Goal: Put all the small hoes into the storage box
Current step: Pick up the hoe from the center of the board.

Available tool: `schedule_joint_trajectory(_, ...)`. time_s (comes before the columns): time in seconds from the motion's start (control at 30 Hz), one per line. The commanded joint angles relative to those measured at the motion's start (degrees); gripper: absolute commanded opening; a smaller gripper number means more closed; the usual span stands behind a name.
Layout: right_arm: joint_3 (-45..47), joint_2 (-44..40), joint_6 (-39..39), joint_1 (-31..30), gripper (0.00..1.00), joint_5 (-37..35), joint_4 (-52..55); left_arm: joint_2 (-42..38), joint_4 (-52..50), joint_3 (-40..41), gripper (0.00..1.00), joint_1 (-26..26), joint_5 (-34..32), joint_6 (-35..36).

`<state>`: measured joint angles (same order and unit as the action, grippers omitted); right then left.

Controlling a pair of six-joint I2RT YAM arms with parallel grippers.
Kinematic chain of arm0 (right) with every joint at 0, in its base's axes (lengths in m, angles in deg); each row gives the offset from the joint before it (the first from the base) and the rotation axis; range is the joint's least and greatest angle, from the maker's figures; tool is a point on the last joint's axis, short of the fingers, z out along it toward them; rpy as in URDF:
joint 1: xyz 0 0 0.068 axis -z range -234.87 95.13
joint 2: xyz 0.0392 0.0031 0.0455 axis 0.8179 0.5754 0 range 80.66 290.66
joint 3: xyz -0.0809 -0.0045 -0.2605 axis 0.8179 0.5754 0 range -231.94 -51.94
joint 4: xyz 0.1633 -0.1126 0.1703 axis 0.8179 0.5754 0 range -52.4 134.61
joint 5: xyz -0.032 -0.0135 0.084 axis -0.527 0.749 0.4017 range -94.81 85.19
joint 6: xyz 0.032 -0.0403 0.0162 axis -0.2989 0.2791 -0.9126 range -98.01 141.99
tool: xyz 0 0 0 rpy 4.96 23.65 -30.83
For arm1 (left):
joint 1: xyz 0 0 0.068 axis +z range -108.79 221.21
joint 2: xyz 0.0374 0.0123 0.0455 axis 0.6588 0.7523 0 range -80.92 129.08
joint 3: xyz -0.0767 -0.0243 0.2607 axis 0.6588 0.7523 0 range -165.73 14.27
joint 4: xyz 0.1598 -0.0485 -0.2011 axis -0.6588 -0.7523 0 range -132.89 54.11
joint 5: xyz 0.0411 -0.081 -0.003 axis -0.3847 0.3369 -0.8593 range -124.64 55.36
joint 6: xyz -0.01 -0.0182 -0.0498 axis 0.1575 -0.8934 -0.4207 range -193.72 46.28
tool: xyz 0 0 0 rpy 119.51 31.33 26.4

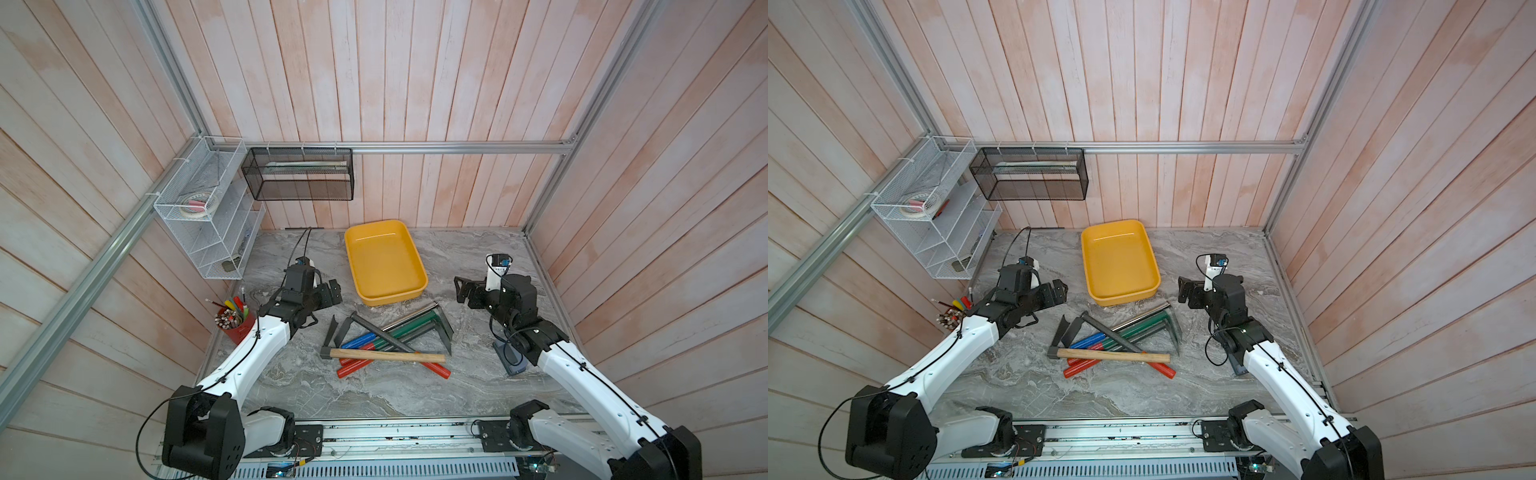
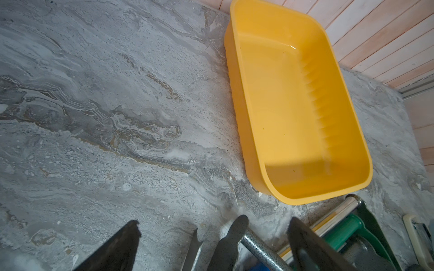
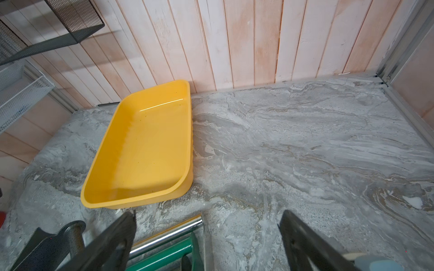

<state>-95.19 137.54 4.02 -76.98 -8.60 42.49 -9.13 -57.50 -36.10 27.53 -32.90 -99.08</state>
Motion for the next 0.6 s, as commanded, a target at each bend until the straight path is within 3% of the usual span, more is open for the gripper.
schedule_joint_trajectory(0.0,-4.04,-0.12,0.38,-0.89,0.98,3.63,8.54,-1.40,1.70,0.24,1.00,0.21,3.03,-0.84)
schedule_joint_trajectory(0.13,-8.76,2.19,0.96,-2.21,0.97,7.48,13.27,-0.32,2.56,0.72,1.00,1.35,2.49,-3.81)
schedule_joint_trajectory(0.3,-14.17,7.03,2.84,-5.78,0.95,10.18,17.16,-0.49,4.66,2.47,1.00,3.11,7.75,-4.20)
schedule_joint_trajectory(0.47,-18.29,12.09,5.42,-11.20,0.95,8.74,18.98,-1.04,3.16,2.06,1.00,5.39,13.53,-2.71)
schedule_joint_trajectory(0.57,-20.27,14.57,6.94,-13.97,0.95,8.87,20.00,-0.26,0.42,0.63,1.00,5.96,13.75,-2.05)
